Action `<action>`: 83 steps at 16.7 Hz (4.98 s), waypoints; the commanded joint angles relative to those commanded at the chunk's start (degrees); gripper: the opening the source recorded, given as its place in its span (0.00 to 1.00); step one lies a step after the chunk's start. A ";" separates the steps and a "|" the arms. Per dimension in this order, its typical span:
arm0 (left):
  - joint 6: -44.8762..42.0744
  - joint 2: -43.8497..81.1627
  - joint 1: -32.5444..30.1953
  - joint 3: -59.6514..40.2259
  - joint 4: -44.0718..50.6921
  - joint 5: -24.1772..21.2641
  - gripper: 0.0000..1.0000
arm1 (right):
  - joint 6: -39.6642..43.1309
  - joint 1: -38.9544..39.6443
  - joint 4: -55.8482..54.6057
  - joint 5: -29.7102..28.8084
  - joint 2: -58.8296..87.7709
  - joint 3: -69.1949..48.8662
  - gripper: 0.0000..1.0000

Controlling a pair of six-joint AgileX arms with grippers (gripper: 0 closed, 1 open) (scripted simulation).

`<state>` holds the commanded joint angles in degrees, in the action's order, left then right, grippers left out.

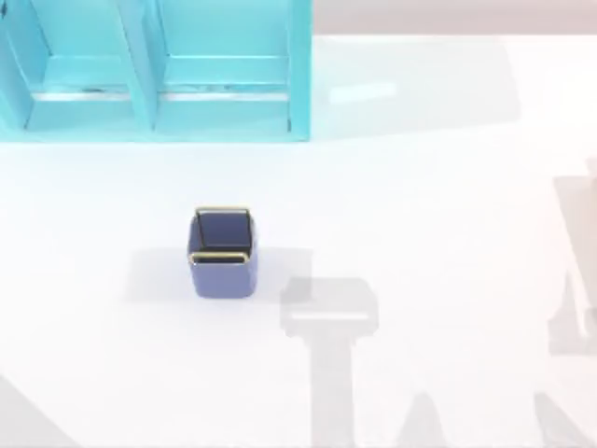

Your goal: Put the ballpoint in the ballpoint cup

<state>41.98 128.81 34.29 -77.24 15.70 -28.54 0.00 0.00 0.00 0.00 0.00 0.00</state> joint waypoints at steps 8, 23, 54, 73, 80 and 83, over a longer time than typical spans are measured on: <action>0.00 0.00 0.00 0.00 0.00 0.00 0.47 | 0.00 0.00 0.00 0.00 0.00 0.00 1.00; -0.42 -3.23 1.70 -0.67 1.83 -0.10 0.00 | 0.00 0.00 0.00 0.00 0.00 0.00 1.00; -8.56 -30.47 -9.30 3.48 32.87 22.94 0.00 | 0.00 0.00 0.00 0.00 0.00 0.00 1.00; 30.38 -19.96 -88.81 4.06 24.27 117.54 0.00 | 0.00 0.00 0.00 0.00 0.00 0.00 1.00; 32.28 -20.17 -91.37 3.78 23.57 120.89 0.00 | 0.00 0.00 0.00 0.00 0.00 0.00 1.00; 32.91 -19.66 -91.03 4.58 21.32 119.43 0.00 | 0.00 0.00 0.00 0.00 0.00 0.00 1.00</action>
<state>74.89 109.14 -56.74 -72.66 37.01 90.89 0.00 0.00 0.00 0.00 0.00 0.00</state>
